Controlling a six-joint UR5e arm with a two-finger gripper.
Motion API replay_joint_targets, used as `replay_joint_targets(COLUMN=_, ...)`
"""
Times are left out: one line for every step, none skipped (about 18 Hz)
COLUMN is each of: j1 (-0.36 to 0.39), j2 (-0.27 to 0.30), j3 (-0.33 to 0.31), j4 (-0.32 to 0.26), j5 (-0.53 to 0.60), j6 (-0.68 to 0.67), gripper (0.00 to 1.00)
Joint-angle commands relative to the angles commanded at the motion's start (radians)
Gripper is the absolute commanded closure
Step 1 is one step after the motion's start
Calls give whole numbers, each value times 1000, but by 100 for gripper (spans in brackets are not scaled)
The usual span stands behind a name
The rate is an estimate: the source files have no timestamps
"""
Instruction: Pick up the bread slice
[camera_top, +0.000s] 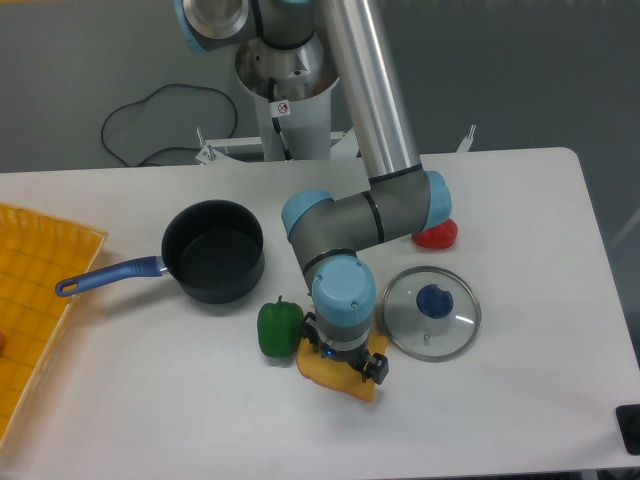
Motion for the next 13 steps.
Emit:
replay_joint_targets(j1=0, j2=-2, j3=0, j4=0, j5=0, j6=0, gripper=0)
replay_joint_targets(j1=0, j2=-2, j3=0, j4=0, j5=2, j6=0, gripper=0)
replay_joint_targets(j1=0, j2=-2, j3=0, j4=0, j5=0, j6=0, gripper=0)
replay_joint_targets(j1=0, j2=-3, j3=2, j4=0, j5=0, j6=0, gripper=0)
replay_joint_targets(j1=0, j2=-2, j3=0, j4=0, j5=0, j6=0, gripper=0)
replay_joint_targets(j1=0, j2=-2, j3=2, j4=-2, j5=0, j6=-5, gripper=0)
replay_joint_targets(j1=0, j2=-2, j3=2, j4=-2, j5=-2, j6=-5, gripper=0)
replay_joint_targets(j1=0, j2=0, j3=2, j4=-2, j5=-2, j6=-3, gripper=0)
replay_joint_targets(j1=2, j2=0, j3=6, j4=-2, j5=-3, j6=-3, gripper=0)
replay_joint_targets(j1=2, j2=2, j3=6, j4=-2, j5=-5, j6=1, gripper=0)
replay_joint_targets(j1=2, j2=3, j3=6, j4=-2, j5=-5, j6=3, gripper=0)
replay_joint_targets(j1=2, j2=2, j3=6, j4=-2, j5=-5, j6=-1, gripper=0)
replay_joint_targets(j1=2, j2=2, j3=8, j4=-2, j5=-5, j6=2, gripper=0)
